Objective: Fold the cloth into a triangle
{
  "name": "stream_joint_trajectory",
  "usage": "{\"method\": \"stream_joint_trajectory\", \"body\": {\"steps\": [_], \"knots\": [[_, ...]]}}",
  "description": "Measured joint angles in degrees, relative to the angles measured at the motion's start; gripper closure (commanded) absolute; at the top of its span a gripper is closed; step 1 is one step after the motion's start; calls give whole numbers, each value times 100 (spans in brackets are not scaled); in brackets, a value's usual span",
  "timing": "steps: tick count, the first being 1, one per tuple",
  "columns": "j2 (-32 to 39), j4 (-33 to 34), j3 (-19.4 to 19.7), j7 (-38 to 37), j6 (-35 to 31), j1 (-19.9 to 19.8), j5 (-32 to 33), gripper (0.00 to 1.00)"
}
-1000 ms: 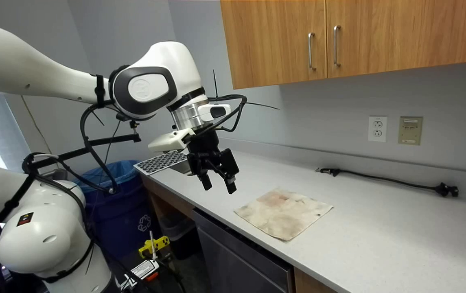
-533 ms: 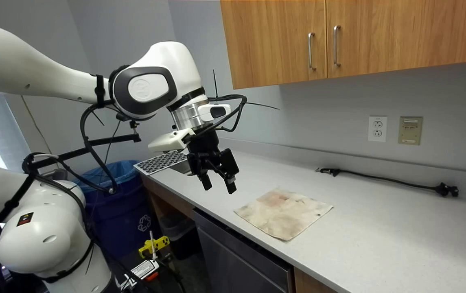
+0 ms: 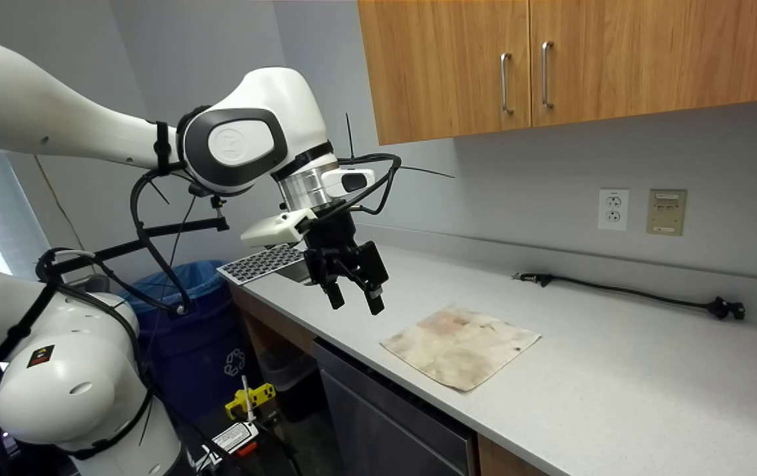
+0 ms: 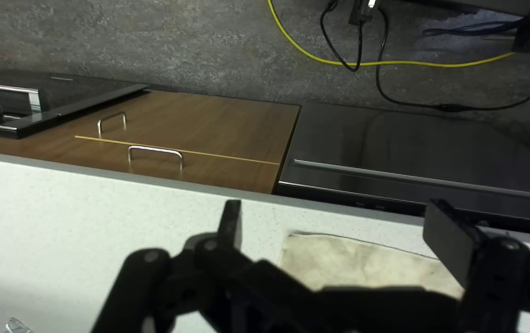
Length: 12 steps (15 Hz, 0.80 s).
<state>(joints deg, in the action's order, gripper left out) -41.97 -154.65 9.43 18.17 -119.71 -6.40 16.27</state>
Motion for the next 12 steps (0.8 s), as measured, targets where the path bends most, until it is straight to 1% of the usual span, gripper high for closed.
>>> {"method": "stream_joint_trajectory", "body": {"steps": [8, 10, 12], "knots": [[3, 0, 0, 0, 1, 0, 0, 0], [219, 193, 123, 25, -183, -1, 5, 0], [672, 544, 275, 74, -415, -1, 4, 0]]}}
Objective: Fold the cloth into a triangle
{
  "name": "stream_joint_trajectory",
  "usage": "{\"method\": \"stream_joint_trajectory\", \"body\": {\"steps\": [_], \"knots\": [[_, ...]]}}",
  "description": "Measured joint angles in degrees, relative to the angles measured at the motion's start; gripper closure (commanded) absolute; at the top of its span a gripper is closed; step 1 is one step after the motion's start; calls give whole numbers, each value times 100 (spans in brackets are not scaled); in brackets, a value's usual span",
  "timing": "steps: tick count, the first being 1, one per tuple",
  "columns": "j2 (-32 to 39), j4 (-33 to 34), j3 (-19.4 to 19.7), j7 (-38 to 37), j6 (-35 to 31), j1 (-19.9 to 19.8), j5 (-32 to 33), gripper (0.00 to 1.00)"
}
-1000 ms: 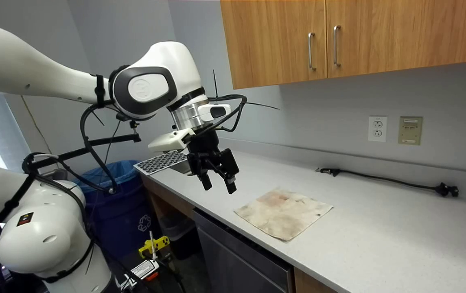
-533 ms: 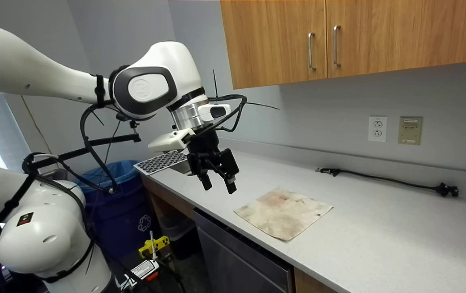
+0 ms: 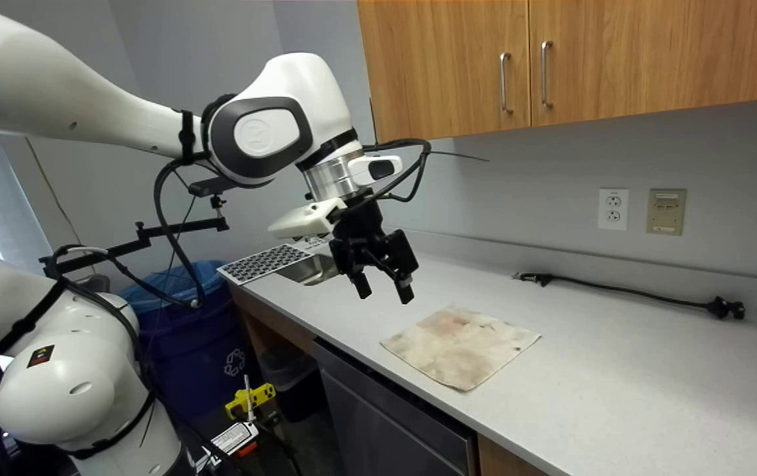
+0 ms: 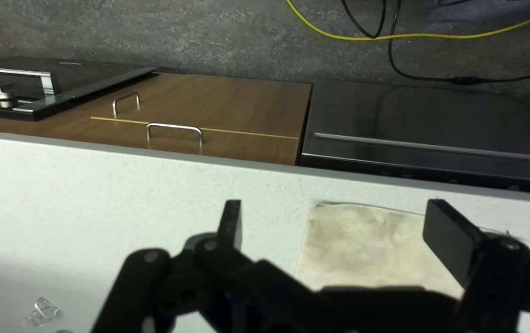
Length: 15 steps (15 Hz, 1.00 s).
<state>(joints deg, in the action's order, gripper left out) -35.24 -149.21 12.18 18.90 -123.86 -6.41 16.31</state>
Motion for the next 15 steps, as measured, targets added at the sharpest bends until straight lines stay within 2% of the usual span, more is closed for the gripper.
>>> {"method": "stream_joint_trajectory", "body": {"steps": [7, 15], "knots": [[1518, 1000, 37, 22, -325, 25, -252, 0], [1723, 1088, -71, -17, -331, 21, -210, 0]]}}
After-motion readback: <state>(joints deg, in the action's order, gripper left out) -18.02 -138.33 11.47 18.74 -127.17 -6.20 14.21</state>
